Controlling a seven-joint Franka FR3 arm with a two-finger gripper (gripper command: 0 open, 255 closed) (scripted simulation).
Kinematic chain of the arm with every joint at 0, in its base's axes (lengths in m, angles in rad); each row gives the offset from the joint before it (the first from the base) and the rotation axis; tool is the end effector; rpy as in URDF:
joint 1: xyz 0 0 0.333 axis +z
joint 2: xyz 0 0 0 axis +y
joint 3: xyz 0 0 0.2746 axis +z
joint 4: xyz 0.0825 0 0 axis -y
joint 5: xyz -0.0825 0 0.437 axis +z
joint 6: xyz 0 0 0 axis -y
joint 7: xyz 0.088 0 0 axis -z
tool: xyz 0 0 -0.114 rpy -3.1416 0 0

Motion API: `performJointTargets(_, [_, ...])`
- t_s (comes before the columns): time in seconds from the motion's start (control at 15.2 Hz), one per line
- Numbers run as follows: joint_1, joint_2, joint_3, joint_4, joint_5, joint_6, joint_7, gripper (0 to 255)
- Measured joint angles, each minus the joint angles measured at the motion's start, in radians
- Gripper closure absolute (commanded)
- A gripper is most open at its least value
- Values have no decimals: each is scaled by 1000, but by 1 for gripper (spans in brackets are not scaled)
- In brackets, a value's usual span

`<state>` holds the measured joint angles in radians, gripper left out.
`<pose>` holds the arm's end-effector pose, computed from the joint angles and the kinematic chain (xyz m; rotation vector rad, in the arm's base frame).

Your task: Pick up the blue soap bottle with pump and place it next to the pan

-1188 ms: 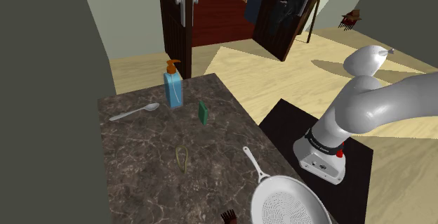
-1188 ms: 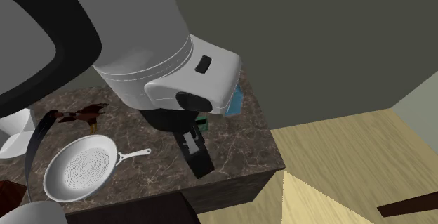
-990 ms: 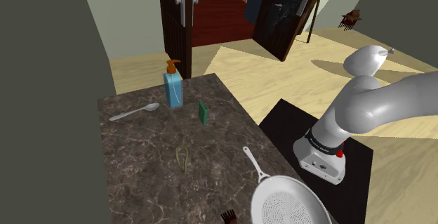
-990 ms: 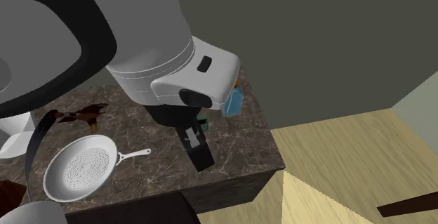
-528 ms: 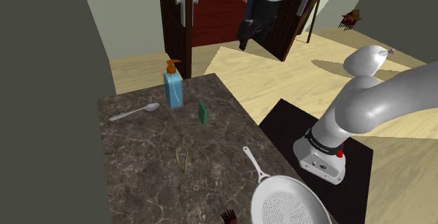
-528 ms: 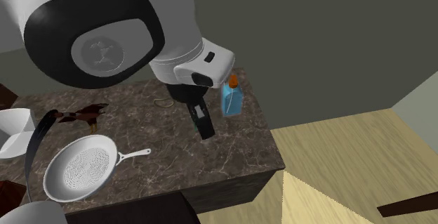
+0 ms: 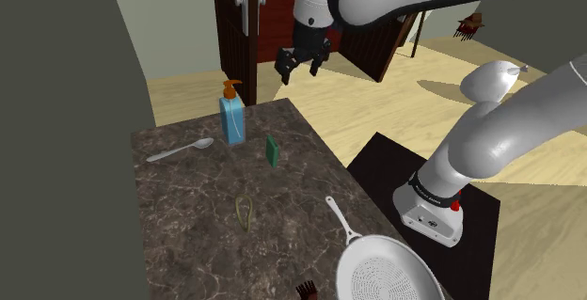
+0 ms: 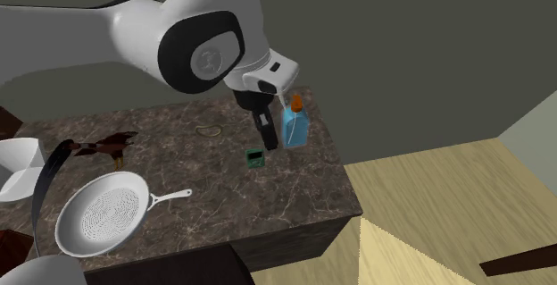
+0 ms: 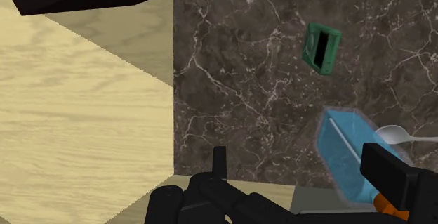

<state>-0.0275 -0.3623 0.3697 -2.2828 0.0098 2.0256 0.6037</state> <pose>0.4899 0.1763 0.4300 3.0349 -0.4311 0.1953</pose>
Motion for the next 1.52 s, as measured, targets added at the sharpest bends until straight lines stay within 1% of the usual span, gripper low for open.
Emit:
performJointTargets(0.33, [-18,183,81,86,-77,85,170,0])
performJointTargets(0.53, [-19,308,119,156,-151,122,285,0])
performJointTargets(0.66, [-10,406,134,233,-213,123,364,0])
performJointTargets(0.92, [29,577,132,373,-323,120,494,0])
performJointTargets(1.06, [52,639,124,426,-359,116,539,0])
performJointTargets(1.52, [68,717,102,427,-413,180,582,0])
